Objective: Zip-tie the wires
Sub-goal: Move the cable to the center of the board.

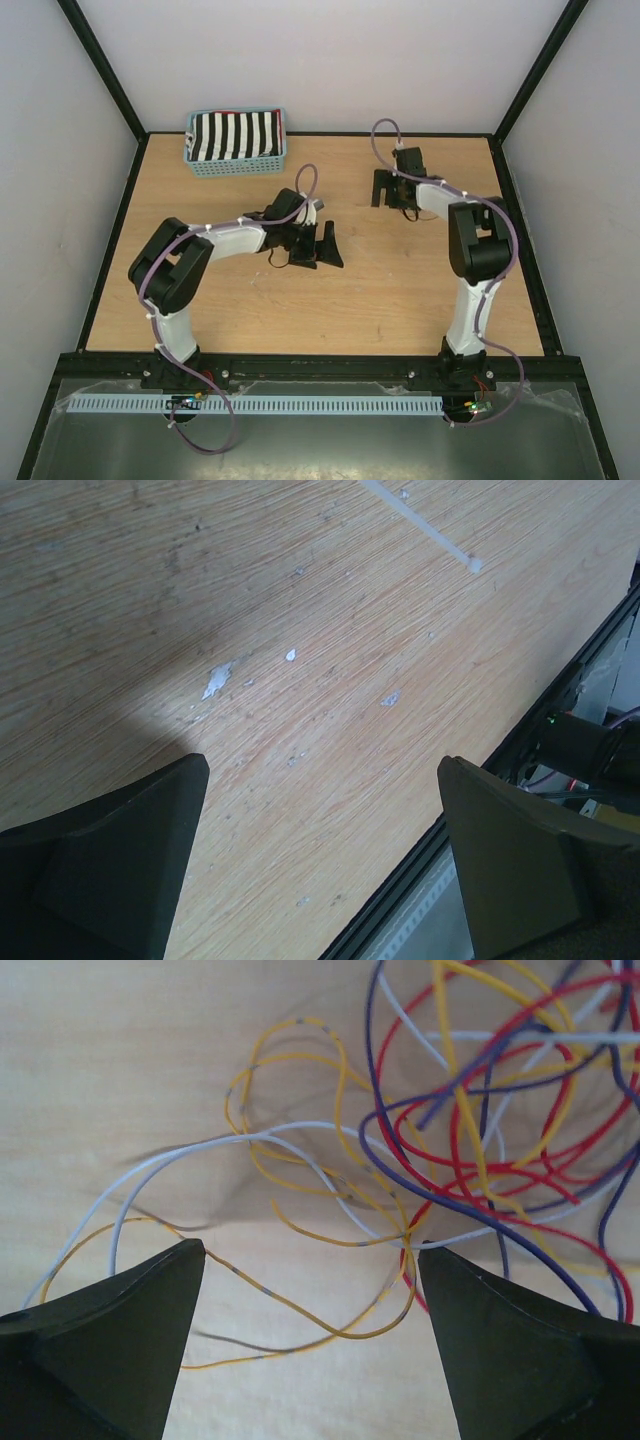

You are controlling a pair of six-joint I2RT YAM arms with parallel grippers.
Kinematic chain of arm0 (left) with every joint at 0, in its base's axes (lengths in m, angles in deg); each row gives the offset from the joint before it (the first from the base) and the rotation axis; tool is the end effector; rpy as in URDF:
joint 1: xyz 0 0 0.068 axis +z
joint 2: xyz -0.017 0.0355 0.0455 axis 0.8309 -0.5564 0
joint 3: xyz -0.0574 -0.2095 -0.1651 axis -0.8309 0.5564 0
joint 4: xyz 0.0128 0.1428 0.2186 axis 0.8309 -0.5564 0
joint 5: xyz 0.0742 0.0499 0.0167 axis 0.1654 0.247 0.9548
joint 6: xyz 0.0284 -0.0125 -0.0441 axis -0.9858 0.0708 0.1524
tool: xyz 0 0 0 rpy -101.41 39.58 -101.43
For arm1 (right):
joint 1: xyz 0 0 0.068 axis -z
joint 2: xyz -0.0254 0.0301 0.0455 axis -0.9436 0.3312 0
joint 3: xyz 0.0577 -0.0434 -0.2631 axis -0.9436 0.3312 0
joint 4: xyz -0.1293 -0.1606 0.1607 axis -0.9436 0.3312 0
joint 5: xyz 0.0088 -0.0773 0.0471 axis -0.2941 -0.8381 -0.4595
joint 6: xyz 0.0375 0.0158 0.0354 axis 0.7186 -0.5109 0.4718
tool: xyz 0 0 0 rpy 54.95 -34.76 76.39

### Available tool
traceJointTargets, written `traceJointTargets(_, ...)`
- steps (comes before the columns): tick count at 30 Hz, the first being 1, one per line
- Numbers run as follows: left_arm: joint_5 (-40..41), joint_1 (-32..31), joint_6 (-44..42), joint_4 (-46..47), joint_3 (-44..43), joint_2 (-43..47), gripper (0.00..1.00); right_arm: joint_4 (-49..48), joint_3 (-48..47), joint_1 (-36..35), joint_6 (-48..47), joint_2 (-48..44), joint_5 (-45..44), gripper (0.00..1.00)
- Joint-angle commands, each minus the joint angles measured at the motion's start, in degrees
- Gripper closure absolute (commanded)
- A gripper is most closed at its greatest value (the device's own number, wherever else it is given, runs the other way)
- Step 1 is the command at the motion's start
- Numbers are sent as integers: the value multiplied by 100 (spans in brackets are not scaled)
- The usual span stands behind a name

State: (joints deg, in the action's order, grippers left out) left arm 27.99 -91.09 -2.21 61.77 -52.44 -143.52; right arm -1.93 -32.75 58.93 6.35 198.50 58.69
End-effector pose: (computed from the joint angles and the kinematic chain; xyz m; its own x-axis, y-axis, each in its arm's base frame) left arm 0.2975 -0.2300 0.1629 -0.9234 0.0806 -0.3753 0.3356 0.6441 -0.6874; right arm 0.4186 0.0874 0.1687 -0.7407 0.1145 -0.6620 -0.0184 0.9815 0.1904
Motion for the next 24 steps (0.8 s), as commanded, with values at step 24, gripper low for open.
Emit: traceJointTargets(24, -146, -784, 636, 422, -1780, -1714, 1, 554, -14, 3, 117, -2059, -624, 1)
